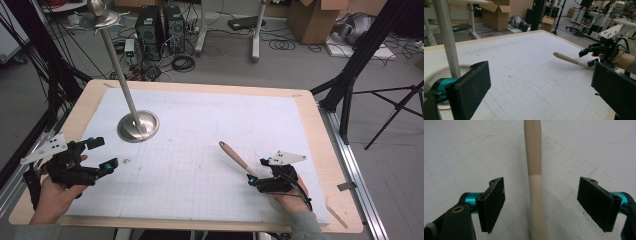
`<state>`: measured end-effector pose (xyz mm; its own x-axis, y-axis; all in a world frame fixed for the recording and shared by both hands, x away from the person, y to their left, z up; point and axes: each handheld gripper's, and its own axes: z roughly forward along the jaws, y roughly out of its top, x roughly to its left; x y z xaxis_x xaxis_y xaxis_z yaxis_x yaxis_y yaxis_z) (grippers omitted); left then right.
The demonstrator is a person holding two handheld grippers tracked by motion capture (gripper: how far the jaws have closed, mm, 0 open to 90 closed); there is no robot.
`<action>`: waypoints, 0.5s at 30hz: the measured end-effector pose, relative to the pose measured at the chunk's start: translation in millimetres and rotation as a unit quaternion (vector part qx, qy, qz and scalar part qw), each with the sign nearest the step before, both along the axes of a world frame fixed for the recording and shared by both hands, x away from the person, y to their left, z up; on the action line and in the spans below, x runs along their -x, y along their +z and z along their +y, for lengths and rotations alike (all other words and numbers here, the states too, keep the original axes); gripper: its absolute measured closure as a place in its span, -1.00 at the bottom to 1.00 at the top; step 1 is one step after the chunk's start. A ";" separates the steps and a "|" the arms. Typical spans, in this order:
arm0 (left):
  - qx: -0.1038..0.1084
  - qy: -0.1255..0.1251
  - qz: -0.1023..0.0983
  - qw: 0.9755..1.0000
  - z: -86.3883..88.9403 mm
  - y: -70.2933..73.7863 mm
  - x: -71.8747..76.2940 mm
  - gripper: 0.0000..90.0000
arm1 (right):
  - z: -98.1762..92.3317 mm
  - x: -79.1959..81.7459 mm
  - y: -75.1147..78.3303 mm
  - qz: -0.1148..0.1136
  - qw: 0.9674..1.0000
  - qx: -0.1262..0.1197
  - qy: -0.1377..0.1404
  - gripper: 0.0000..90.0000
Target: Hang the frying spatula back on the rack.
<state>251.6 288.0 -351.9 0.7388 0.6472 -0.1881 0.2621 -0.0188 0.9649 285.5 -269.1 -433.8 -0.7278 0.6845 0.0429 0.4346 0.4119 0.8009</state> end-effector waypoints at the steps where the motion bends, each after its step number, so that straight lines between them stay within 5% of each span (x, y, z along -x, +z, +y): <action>1: 0.000 0.000 0.000 1.000 0.0 0.1 0.0 -0.94 | -1.1 0.0 -0.9 0.000 1.000 0.002 -0.002 -0.52; 15: 0.001 -0.001 0.002 1.000 -1.4 -1.3 -2.1 -0.94 | -0.4 1.8 -10.2 0.007 1.000 0.020 0.001 -0.46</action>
